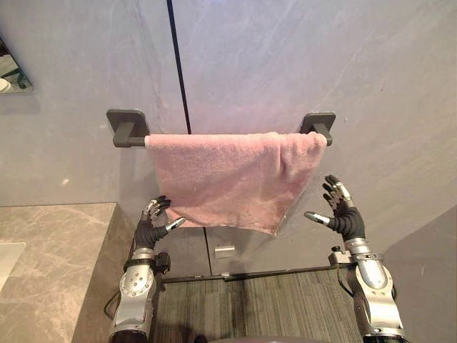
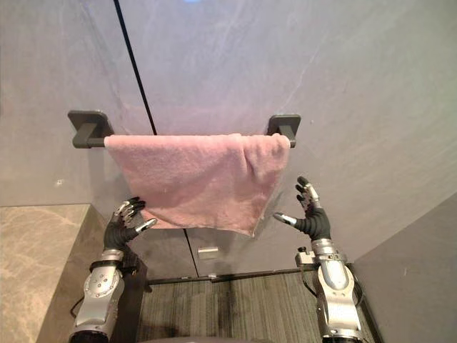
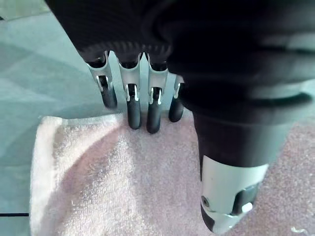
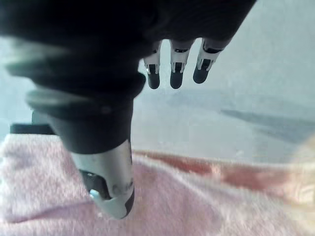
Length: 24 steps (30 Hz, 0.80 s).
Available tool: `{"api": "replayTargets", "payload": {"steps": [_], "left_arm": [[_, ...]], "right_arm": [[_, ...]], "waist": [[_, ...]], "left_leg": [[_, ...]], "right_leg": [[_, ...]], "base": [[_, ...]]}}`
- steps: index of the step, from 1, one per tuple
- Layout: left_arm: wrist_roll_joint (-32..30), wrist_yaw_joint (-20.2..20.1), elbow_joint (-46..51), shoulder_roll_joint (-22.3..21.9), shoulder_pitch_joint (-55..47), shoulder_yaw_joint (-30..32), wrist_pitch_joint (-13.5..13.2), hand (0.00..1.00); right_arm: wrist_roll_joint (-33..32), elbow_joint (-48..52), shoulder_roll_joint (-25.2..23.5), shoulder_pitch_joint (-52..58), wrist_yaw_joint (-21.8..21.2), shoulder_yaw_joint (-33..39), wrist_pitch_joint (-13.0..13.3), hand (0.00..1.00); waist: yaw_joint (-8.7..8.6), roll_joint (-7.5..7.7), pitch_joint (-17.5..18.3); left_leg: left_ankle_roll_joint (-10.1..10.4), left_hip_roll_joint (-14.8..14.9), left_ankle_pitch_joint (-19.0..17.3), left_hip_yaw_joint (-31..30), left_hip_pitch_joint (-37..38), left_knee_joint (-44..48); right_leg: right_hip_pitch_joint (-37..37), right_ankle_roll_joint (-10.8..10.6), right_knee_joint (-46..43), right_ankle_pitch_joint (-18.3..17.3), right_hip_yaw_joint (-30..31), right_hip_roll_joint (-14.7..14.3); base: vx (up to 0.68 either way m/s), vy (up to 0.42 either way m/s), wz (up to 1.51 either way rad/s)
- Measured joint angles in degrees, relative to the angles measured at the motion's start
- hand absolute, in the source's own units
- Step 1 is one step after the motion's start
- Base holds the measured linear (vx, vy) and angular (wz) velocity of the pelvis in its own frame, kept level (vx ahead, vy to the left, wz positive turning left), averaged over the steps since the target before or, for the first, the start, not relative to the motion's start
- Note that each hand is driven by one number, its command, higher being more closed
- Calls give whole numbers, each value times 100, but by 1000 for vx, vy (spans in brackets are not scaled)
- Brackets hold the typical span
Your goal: Organize washtable
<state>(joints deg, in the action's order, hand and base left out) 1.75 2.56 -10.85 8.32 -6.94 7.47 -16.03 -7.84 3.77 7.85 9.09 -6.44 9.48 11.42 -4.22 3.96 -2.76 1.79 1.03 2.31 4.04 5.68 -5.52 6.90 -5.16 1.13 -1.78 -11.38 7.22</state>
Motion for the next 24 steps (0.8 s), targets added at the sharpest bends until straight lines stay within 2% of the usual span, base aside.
{"api": "replayTargets", "payload": {"steps": [7,13,19,24], "left_arm": [[287,-161,255,-155,-358,32,-1,0],[406,-375,263,-307,-742,62,0,0],[431,-541,143,-356,-1204,29,4,0],[429,-613,-859,-354,-1214,1,135,0]], "right_arm": [[-35,147,-237,278,134,232,61,0],[542,143,-408,592,245,409,68,0],[829,-768,-421,805,276,403,51,0],[849,-1667,-416,819,284,264,-26,0]], "waist": [[1,-13,6],[3,-19,9],[14,-65,25],[45,-190,62]], "left_leg": [[0,-2,0,-22,-12,0],[0,-7,-1,-28,-23,0],[1,-6,-2,-81,-60,-2],[3,4,-4,-77,-70,-3]], "right_leg": [[2,-2,2,-3,-25,3],[-4,-3,1,-6,-37,9],[-16,-10,-11,-35,-96,10],[-17,-10,0,-40,-104,2]], "base": [[-11,-6,1],[0,0,0],[-3,-6,4],[0,0,0]]}}
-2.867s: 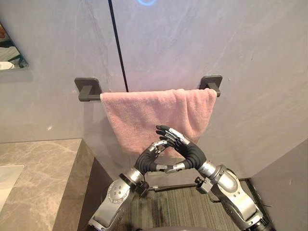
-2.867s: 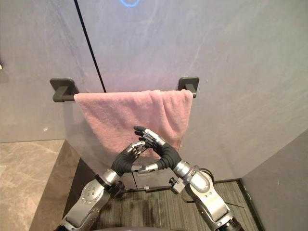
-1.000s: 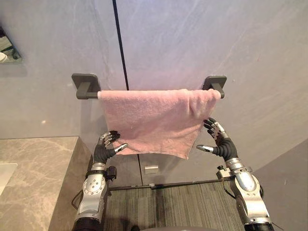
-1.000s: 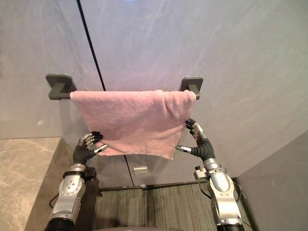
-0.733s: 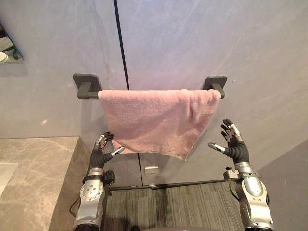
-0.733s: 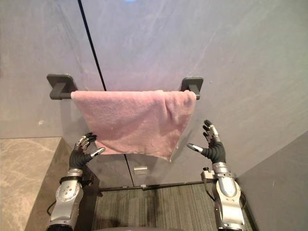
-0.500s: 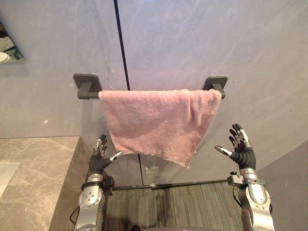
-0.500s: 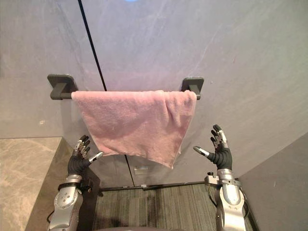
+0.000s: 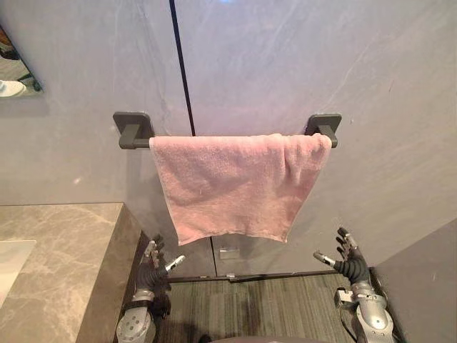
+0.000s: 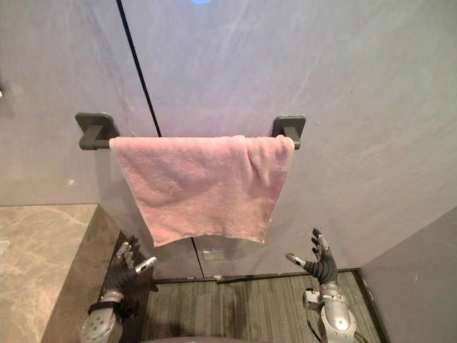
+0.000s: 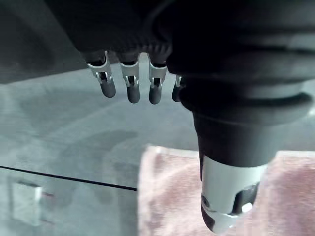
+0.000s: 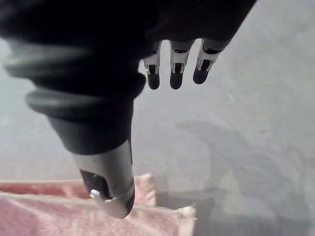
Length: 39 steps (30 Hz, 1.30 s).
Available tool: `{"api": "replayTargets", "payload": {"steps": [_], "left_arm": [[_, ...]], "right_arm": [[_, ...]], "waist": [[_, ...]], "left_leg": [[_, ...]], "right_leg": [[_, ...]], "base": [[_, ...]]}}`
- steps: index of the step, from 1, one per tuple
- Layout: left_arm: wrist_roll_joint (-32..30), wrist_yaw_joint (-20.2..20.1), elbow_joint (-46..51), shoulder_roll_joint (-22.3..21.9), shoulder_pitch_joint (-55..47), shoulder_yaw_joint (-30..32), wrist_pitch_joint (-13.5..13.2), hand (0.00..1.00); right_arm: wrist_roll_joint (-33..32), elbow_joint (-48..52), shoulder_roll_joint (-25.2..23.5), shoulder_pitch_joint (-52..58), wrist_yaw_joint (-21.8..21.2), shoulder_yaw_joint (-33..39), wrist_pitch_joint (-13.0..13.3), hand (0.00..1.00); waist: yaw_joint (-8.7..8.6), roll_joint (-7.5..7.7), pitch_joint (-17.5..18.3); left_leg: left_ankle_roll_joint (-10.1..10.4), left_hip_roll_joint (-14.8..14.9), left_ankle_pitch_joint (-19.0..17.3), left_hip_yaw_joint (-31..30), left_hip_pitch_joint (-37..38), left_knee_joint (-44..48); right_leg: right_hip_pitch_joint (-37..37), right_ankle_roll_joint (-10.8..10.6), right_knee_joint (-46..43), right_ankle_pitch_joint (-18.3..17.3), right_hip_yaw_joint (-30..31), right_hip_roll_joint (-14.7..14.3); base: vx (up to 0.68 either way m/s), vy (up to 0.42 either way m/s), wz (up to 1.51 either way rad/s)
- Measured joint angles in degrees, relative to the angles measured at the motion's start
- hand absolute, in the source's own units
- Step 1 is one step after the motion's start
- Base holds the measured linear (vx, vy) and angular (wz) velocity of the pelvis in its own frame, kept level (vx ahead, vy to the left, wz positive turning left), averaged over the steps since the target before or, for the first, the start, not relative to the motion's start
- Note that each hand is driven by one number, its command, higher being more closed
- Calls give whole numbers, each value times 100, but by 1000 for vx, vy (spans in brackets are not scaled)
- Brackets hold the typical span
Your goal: Organize washtable
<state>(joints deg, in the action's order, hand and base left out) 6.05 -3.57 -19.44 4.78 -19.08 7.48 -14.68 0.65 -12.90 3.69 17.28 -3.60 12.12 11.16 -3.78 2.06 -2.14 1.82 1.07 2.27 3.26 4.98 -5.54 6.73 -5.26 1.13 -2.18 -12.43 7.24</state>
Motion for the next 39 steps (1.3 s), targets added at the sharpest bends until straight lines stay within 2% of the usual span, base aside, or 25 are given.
{"api": "replayTargets", "payload": {"steps": [8,18,20,32,36,39], "left_arm": [[-58,135,-1595,-1,12,-22,215,0],[-246,349,-2661,-5,235,-85,305,0],[-344,410,-2759,-6,298,-80,302,0],[-459,520,-3120,13,586,-80,296,0],[-474,527,-3196,51,691,-82,299,0],[-474,583,-3188,31,733,-82,299,0]], "right_arm": [[182,-1683,-2,-167,138,-242,-103,0],[362,-3123,-2,-282,277,-266,-280,0],[418,-3278,-2,-352,359,-266,-292,0],[446,-3794,-10,-694,488,-266,-337,0],[446,-3804,-14,-788,489,-267,-380,0],[447,-3803,19,-959,493,-270,-382,0]], "waist": [[8,3,-10],[127,-62,-87],[123,-25,-141],[134,-59,-308],[137,-4,-381],[175,-27,-445]], "left_leg": [[2,10,-1,31,10,-3],[4,12,-4,83,63,-36],[10,11,-11,83,70,-37],[25,7,-86,178,54,-5],[61,12,-119,213,77,2],[57,61,-179,471,94,7]], "right_leg": [[3,4,-4,-5,11,-4],[8,-3,-47,-10,77,-3],[2,-11,-70,-23,85,0],[-52,-24,-44,-54,171,3],[-12,-24,13,-53,184,-7],[-289,1,-307,-158,448,-22]], "base": [[0,0,0],[0,0,-2],[0,0,0],[23,-2,-4],[41,-12,-4],[-6,-2,-44]]}}
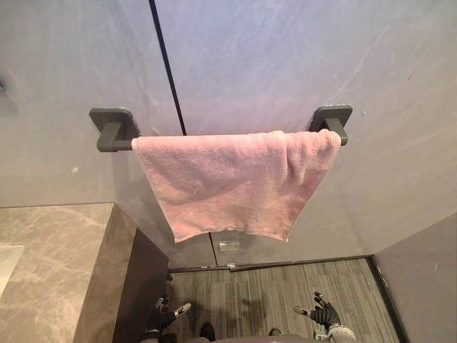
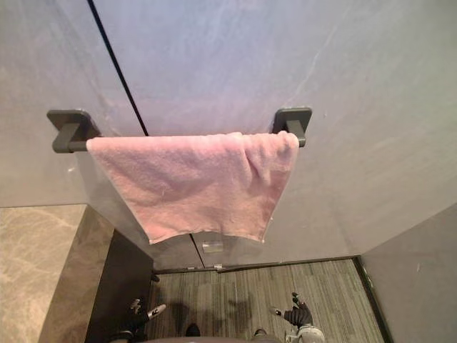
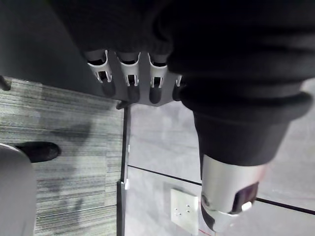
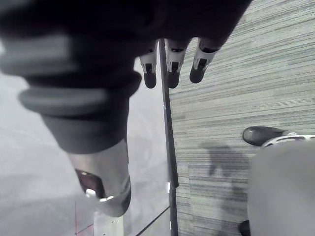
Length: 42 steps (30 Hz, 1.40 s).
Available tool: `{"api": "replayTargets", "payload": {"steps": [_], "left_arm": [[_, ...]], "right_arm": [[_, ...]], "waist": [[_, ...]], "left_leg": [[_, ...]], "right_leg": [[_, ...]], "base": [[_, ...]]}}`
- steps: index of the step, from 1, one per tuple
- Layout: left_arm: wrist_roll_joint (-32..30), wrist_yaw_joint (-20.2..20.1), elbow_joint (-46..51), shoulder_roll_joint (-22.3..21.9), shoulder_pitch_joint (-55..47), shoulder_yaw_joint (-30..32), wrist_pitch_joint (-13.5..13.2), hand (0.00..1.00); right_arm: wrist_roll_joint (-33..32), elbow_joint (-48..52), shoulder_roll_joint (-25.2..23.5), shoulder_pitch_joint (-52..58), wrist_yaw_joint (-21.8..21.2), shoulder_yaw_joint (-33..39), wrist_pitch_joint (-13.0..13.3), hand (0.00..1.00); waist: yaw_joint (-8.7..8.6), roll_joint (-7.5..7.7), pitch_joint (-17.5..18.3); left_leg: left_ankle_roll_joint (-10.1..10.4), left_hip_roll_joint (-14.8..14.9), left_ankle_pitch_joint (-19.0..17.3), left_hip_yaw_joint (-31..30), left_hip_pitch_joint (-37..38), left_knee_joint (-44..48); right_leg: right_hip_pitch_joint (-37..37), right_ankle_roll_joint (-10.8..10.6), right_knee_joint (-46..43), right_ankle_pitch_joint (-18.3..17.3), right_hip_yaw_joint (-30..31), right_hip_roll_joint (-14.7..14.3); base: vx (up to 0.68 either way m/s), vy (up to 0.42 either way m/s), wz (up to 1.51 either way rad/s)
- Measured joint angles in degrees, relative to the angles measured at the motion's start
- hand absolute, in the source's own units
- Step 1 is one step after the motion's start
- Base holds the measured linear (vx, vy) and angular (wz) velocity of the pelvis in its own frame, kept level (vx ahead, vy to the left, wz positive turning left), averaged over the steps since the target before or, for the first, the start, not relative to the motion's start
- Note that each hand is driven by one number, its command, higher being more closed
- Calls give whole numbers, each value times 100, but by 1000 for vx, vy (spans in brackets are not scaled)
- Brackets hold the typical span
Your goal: Organize washtable
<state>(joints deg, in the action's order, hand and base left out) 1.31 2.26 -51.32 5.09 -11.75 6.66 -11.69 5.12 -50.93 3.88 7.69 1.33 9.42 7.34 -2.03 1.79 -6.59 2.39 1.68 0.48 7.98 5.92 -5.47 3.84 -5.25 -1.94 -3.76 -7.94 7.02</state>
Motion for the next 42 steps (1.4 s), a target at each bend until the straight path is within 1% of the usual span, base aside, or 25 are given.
{"api": "replayTargets", "payload": {"steps": [3,5,7,10,11,13,14,15,16,17,18,20,21,22,23,24,26,28,29,30,33,35,36,37,42], "left_arm": [[1,45,0,16,110,-28,5,0],[15,42,3,13,178,-110,15,0],[14,39,8,16,181,-158,15,0],[14,45,15,16,209,-153,18,0],[13,52,12,18,209,-154,19,0],[15,61,11,74,168,-148,16,0],[15,95,10,182,155,-140,13,0],[19,128,4,257,155,-112,15,0],[27,162,3,248,167,-38,14,0],[35,184,-14,77,209,32,15,0],[36,175,-20,12,215,24,15,0],[187,202,-86,-245,257,-26,15,0],[243,210,-90,-252,273,-35,14,0],[304,280,-86,-213,309,-150,3,0],[315,292,-94,-186,325,-222,-2,0],[320,285,-93,-242,341,-197,11,0],[316,277,-90,-243,340,-202,9,0],[284,263,-100,-295,303,-210,14,0],[254,253,-101,-311,299,-214,14,0],[245,180,-94,-309,368,-224,17,0],[219,137,-38,-182,445,-431,26,0],[119,140,-44,-217,418,-445,63,0],[9,138,-42,-181,377,-481,69,0],[7,140,-28,-142,381,-495,66,0],[-131,148,-13,9,362,-499,56,0]], "right_arm": [[12,2,-4,-256,1,-64,-2,0],[31,3,7,-238,1,-82,-29,0],[70,13,31,-182,-3,-106,-56,0],[162,74,86,-174,-8,-118,-110,0],[179,111,114,-155,-20,-82,-120,0],[192,112,119,-132,-25,-96,-126,0],[223,110,90,-137,-36,-141,-126,0],[222,105,86,-170,-42,-163,-123,0],[221,101,108,-227,-40,-164,-123,0],[219,104,227,-418,-35,-239,-118,0],[220,107,247,-439,-30,-271,-111,0],[215,78,396,-474,-11,-264,-114,0],[212,75,414,-493,-2,-264,-114,0],[206,75,474,-614,33,-263,-114,0],[206,96,470,-670,76,-265,-104,0],[205,109,427,-759,107,-262,-100,0],[199,226,412,-681,119,-260,-107,0],[197,461,384,-472,119,-257,-95,0],[196,460,387,-402,117,-246,-100,0],[186,446,342,-316,118,-190,-124,0],[145,442,201,-336,103,-137,-110,0],[107,432,213,-390,116,-26,-110,0],[100,432,219,-390,121,74,-113,0],[100,433,187,-390,124,101,-113,0],[104,277,29,-401,124,-43,-114,0]], "waist": [[-25,75,-172],[-31,121,-241],[-34,91,-242],[-50,-83,-271],[-46,-100,-288],[-45,-60,-267],[-18,53,-188],[8,114,-95],[62,97,-50],[88,-117,-66],[52,-174,-62],[35,-250,-84],[77,-280,-90],[146,-310,-103],[129,-303,-106],[145,-306,-162],[134,-262,-192],[60,-433,-111],[2,-498,-71],[-92,-601,-26],[-109,-439,-16],[-191,-542,-50],[-254,-577,-74],[-240,-555,-84],[-212,-479,-105]], "left_leg": [[-11,3,-169,191,-218,313],[2,-19,-470,180,-369,790],[-25,-19,-597,159,-433,1062],[-36,95,-642,27,-663,1281],[-3,109,-662,-124,-753,1439],[138,162,-751,-395,-855,1713],[322,226,-844,-617,-1070,1980],[469,307,-803,-831,-1280,2036],[581,392,-723,-913,-1382,1961],[711,657,-465,-1151,-1549,1734],[717,715,-331,-1279,-1589,1604],[624,849,446,-1346,-1609,1025],[608,883,629,-1280,-1625,917],[694,925,1339,-1103,-1635,470],[689,884,1678,-1065,-1642,223],[673,723,1058,-912,-1846,1027],[414,542,172,-661,-1927,2251],[299,573,-674,-34,-1734,3384],[259,636,-793,193,-1616,3403],[230,629,-733,481,-1566,3030],[359,269,-302,286,-974,1223],[254,353,-364,380,-627,994],[261,283,-78,288,-345,387],[299,255,41,289,-283,241],[92,117,357,135,-497,-40]], "right_leg": [[-627,4,-984,-371,208,103],[-764,-6,-1366,-596,201,215],[-796,-18,-1552,-736,201,319],[-1111,58,-2236,-864,293,338],[-1323,205,-2853,-1031,514,456],[-1301,176,-3137,-1034,955,610],[-1191,-220,-2814,-997,1293,620],[-1039,-534,-2441,-1249,1231,544],[-997,-468,-2196,-1335,1131,472],[-938,-275,-1880,-1234,810,185],[-897,-237,-1785,-1192,654,109],[-775,-47,-1552,-1078,92,-96],[-758,16,-1489,-1040,2,-137],[-783,207,-1319,-919,-128,-257],[-811,271,-1169,-828,-232,-206],[-827,405,-1133,-726,-431,-96],[-760,427,-1159,-711,-613,52],[-592,395,-1143,-690,-919,120],[-535,377,-1164,-681,-1072,113],[-482,347,-1193,-664,-1353,101],[-367,334,-571,-277,-1744,215],[-287,305,-616,-243,-1909,192],[-227,259,-611,-200,-2003,197],[-216,256,-583,-153,-2004,204],[-458,165,-483,67,-2001,225]], "base": [[-46,-11,-36],[-14,-11,-2],[-6,15,7],[9,-33,32],[18,-96,70],[10,-178,78],[-21,-329,77],[-36,-372,65],[-84,-487,61],[-88,-379,52],[-114,-393,102],[-121,-216,114],[-166,-223,78],[-134,-188,53],[-232,-219,66],[-163,-88,57],[-149,-32,51],[-85,64,68],[-38,102,119],[-46,58,121],[-87,86,92],[-12,101,58],[-32,103,51],[-152,110,27],[-179,62,8]]}}
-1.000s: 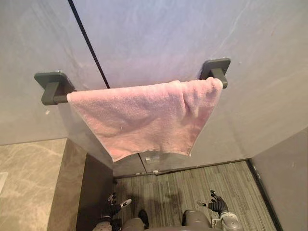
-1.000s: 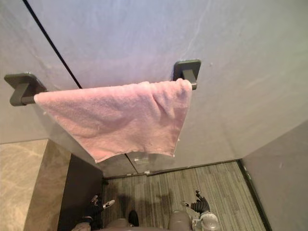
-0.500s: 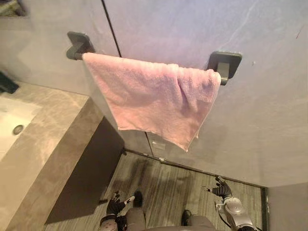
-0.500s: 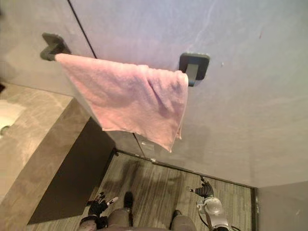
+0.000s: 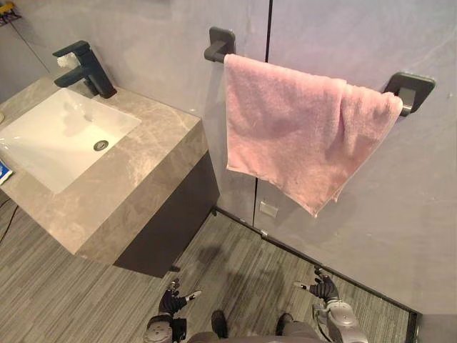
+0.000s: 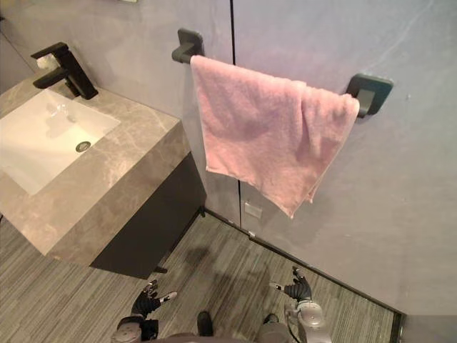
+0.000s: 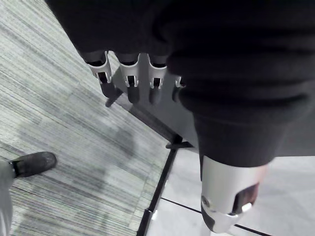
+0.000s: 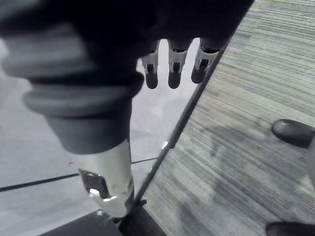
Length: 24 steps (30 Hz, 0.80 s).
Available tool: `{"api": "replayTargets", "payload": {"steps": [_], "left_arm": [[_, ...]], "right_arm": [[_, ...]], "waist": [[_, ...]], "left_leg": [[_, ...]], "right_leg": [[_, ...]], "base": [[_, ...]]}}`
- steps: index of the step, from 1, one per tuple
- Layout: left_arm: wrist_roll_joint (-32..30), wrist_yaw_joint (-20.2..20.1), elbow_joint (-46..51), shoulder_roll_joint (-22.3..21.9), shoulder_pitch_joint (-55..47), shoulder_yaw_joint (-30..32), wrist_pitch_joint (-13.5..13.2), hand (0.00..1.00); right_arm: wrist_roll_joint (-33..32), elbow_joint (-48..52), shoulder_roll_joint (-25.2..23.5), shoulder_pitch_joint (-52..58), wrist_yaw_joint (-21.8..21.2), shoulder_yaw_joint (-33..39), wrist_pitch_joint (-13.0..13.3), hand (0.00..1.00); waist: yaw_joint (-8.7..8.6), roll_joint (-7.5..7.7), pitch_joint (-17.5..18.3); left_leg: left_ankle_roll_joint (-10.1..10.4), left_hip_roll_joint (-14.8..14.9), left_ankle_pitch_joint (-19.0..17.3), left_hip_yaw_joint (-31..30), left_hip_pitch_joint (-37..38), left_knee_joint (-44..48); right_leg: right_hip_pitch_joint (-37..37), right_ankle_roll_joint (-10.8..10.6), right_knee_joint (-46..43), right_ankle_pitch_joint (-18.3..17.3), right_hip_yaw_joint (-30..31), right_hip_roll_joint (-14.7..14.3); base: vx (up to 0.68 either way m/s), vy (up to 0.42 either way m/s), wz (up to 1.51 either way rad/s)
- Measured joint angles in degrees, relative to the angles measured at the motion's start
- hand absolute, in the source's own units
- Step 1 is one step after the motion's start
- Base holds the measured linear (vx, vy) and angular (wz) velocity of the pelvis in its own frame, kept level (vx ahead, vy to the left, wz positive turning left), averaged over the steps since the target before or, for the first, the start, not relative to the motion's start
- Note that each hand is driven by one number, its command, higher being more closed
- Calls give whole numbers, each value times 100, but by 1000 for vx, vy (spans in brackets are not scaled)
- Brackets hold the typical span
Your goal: Organize washtable
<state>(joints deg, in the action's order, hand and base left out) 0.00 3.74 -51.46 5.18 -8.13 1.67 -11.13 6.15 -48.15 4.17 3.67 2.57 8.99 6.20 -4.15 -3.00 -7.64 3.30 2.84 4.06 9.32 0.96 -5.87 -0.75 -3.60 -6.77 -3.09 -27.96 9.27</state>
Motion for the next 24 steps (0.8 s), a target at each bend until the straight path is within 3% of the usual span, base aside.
{"api": "replayTargets", "payload": {"steps": [7,9,14,15,16,22,24], "left_arm": [[-41,-3,-263,-49,-180,361,-1,0],[-45,-3,-263,-65,-181,443,0,0],[-52,-5,-270,-238,-195,792,1,0],[-52,-6,-272,-242,-195,800,1,0],[-51,-6,-470,-245,-132,790,-2,0],[-51,-5,-495,-245,-106,793,4,0],[-44,-1,-525,-246,-63,799,5,0]], "right_arm": [[29,-110,-159,26,-3,-86,-38,0],[82,-102,-184,56,-5,-85,-38,0],[132,-52,-215,143,-20,-73,-39,0],[137,-52,-226,158,-22,-73,-39,0],[348,-278,-275,125,-24,-103,-41,0],[343,-326,-272,145,-21,-102,-38,0],[285,-520,-286,189,-7,-89,-44,0]], "waist": [[73,105,-66],[157,106,-63],[186,112,-46],[189,124,-34],[201,253,212],[207,269,221],[282,321,255]], "left_leg": [[-25,-2,60,20,50,-3],[-28,4,54,52,102,-4],[-58,15,29,155,152,-5],[-59,18,28,170,164,-5],[-70,22,8,87,364,-9],[-41,76,-12,121,322,-8],[-14,122,-30,170,317,-8]], "right_leg": [[-24,45,-67,48,102,-15],[6,54,-113,39,147,-12],[59,31,-116,22,195,-15],[62,31,-115,22,221,-17],[336,54,103,38,178,-117],[366,55,206,46,187,-146],[435,30,387,103,213,-231]], "base": [[-108,30,-4],[-86,1,-10],[-31,9,-5],[4,2,-5],[4,1,-3],[1,-2,-1],[30,-28,-5]]}}
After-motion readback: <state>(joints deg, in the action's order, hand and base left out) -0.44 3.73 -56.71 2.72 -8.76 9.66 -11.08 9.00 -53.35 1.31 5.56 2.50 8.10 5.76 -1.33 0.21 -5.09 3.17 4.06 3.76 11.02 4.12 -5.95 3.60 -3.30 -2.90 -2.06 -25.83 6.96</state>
